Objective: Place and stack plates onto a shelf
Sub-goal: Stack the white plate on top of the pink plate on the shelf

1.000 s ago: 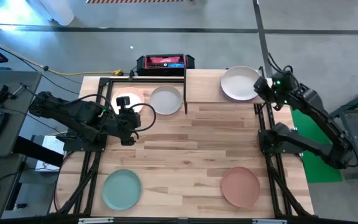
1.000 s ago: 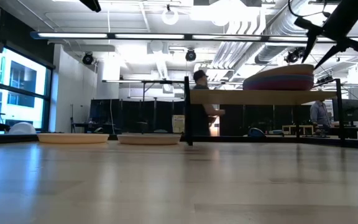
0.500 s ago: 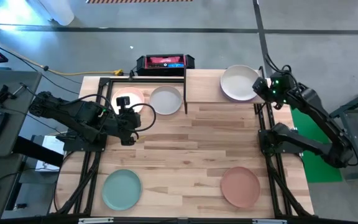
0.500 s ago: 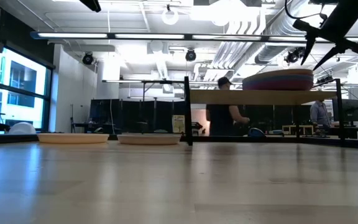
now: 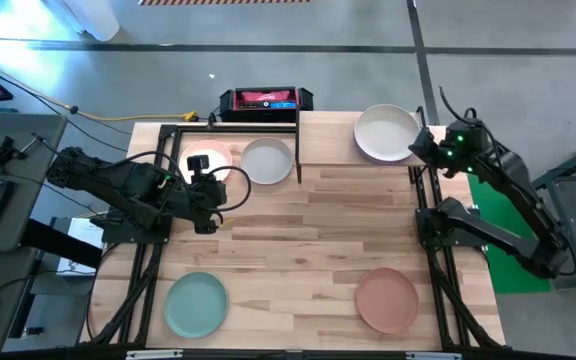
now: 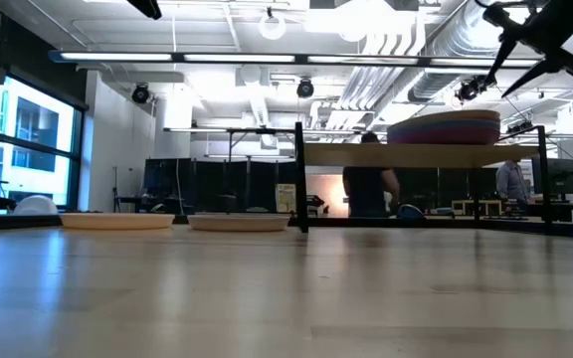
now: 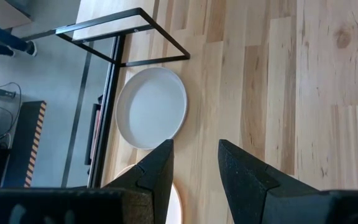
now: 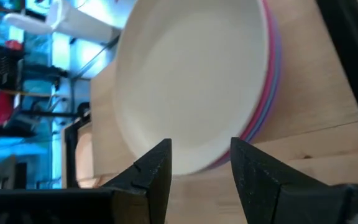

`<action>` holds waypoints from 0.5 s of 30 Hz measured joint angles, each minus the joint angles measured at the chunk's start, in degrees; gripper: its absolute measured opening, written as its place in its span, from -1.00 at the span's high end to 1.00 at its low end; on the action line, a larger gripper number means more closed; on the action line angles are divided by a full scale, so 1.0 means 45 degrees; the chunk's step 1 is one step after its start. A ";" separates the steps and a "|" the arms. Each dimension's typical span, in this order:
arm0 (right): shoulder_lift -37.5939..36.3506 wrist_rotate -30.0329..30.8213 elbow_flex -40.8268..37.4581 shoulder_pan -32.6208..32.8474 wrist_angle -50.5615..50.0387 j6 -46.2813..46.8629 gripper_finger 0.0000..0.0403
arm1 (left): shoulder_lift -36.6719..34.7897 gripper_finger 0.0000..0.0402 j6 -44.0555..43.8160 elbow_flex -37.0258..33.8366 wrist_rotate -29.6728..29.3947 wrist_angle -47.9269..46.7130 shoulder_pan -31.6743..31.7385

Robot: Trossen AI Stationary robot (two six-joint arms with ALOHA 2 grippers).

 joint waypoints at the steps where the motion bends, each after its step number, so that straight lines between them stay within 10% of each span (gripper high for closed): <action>1: -0.0105 -0.0157 0.0000 -0.0004 0.0000 -0.0196 0.29 | 0.0002 0.42 0.0003 0.0000 0.0001 0.0003 0.0005; 15: -0.0782 -0.3171 0.0000 0.0564 0.2308 -0.2771 0.29 | -0.0001 0.42 -0.0001 0.0000 0.0000 0.0003 0.0005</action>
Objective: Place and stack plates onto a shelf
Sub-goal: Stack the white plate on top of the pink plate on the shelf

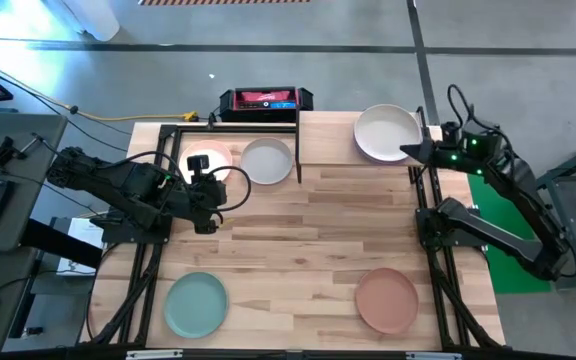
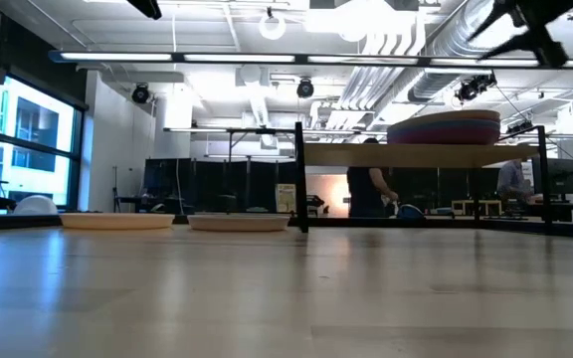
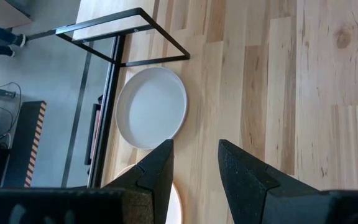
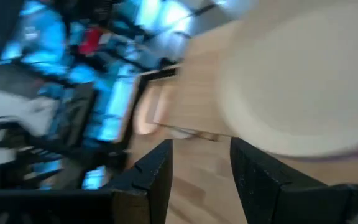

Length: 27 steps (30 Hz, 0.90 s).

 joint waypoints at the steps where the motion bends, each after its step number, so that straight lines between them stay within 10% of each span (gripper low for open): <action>1: 0.0073 -0.0246 0.0000 0.0058 0.0413 0.0131 0.29 | 0.0005 0.42 0.0000 0.0000 0.0004 -0.0001 -0.0005; 17: 0.2571 0.0721 0.0000 0.2473 0.3648 0.0769 0.29 | 0.0005 0.42 0.0008 0.0000 0.0001 0.0000 -0.0004; 27: 0.4563 0.2975 0.0005 0.5048 0.4712 0.0828 0.29 | 0.0004 0.42 0.4061 0.0004 0.0016 0.0000 -0.0019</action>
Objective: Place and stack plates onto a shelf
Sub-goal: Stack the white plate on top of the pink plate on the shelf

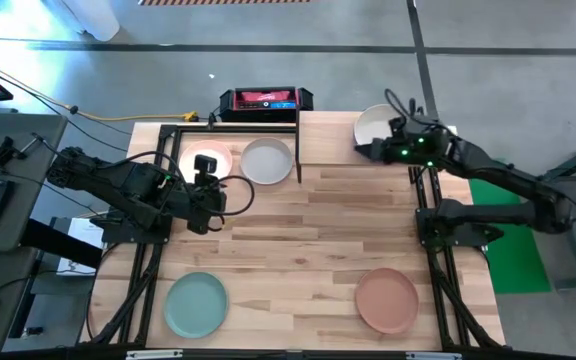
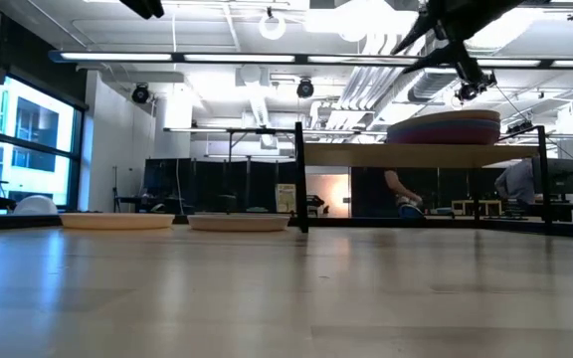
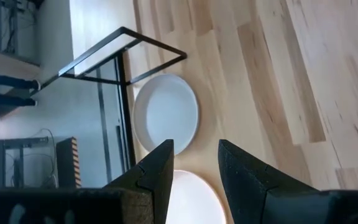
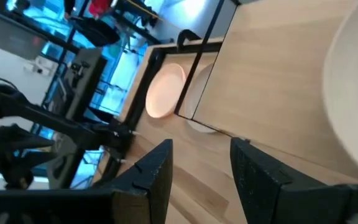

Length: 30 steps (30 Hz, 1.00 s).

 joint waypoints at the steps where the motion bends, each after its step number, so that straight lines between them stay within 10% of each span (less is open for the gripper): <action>1: 0.0179 0.0137 -0.0004 0.0190 0.0111 -0.0002 0.29 | 0.0000 0.42 0.0050 -0.0004 0.0021 0.0000 0.0005; 15: 0.2557 0.1839 0.0742 0.1649 0.0004 -0.0329 0.29 | 0.0013 0.42 -0.3944 -0.0127 0.0253 0.2338 0.0010; 30: 0.6146 0.3200 0.6056 0.0977 -0.7495 -0.2396 0.29 | 0.0122 0.42 -0.3627 -0.0125 0.0591 0.2463 0.0068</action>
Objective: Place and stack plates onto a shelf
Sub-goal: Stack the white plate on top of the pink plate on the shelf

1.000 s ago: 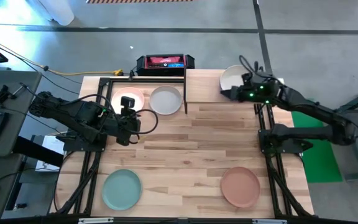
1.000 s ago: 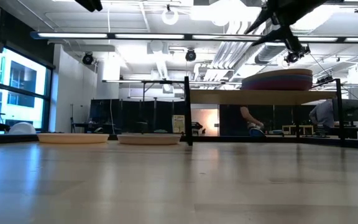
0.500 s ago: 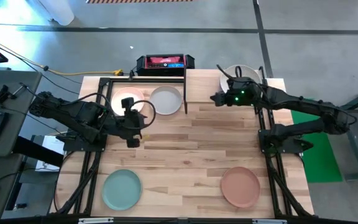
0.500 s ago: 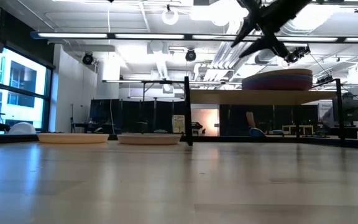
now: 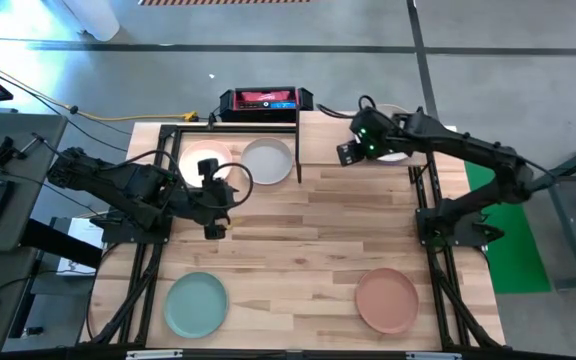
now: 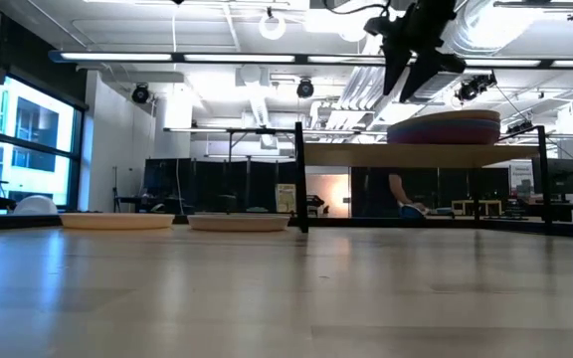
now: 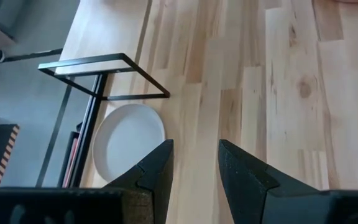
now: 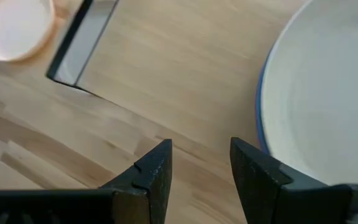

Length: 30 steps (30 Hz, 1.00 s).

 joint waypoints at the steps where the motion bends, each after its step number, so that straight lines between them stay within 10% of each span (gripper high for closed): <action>1: 0.0139 -0.0100 0.0092 -0.0089 -0.0074 -0.0137 0.29 | 0.0000 0.42 0.0002 0.0000 0.0000 0.0000 0.0060; 30: 0.0976 -0.0719 0.0132 -0.1581 -0.1273 -0.1363 0.29 | 0.0014 0.42 -0.0939 -0.0005 -0.0039 0.0573 0.2094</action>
